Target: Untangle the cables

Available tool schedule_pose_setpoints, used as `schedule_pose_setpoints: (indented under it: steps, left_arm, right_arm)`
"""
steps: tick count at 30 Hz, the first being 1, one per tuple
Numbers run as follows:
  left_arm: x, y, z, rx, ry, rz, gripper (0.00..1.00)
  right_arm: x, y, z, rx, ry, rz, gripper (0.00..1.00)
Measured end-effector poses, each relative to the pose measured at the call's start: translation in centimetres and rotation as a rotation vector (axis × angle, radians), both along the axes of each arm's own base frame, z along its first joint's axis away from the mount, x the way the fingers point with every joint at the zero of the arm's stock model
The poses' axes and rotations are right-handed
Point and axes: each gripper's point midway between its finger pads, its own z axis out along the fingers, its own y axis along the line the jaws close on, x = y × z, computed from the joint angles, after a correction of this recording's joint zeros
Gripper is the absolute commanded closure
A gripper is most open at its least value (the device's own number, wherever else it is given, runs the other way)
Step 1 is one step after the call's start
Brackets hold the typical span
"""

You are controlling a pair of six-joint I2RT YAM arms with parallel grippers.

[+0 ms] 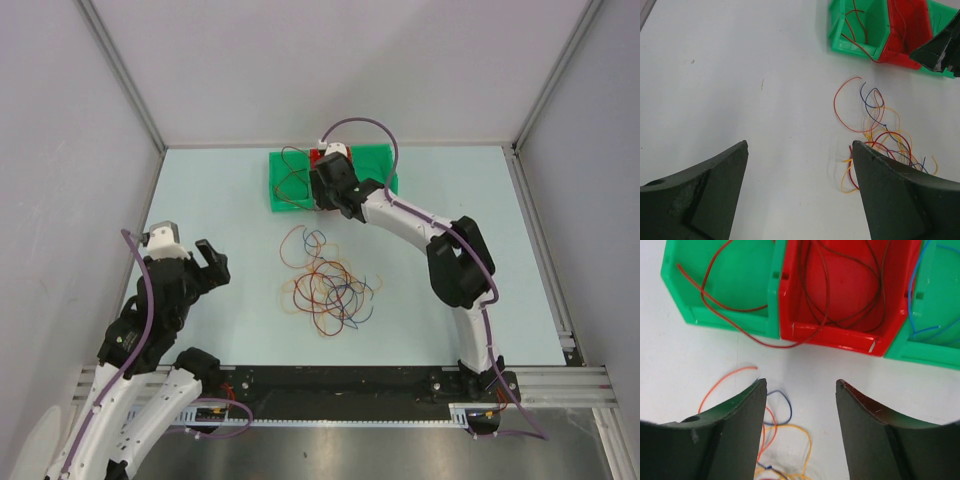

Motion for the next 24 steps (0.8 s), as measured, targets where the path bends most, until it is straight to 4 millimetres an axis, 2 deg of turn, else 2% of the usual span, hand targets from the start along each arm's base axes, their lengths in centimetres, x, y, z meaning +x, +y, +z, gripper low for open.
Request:
schedule_pose_setpoints:
  steps: [5, 8, 13, 20, 24]
  left_arm:
    - [0.0, 0.0, 0.0, -0.001, -0.001, -0.001, 0.1]
    - [0.0, 0.0, 0.0, -0.001, -0.001, -0.001, 0.1]
    - [0.0, 0.0, 0.0, -0.001, 0.0, -0.001, 0.1]
    - [0.1, 0.0, 0.0, 0.0, 0.002, -0.001, 0.1]
    - [0.2, -0.1, -0.2, 0.004, 0.01, 0.0, 0.1]
  right_arm:
    - [2.1, -0.8, -1.1, 0.015, -0.004, -0.04, 0.49]
    - [4.0, -1.3, -2.3, 0.024, 0.003, -0.063, 0.5]
    - [6.7, -1.3, -3.2, 0.041, -0.001, -0.084, 0.51]
    - [8.5, 0.0, -2.4, 0.074, -0.031, -0.075, 0.54]
    - [8.9, 0.3, -2.9, 0.079, -0.027, -0.068, 0.59]
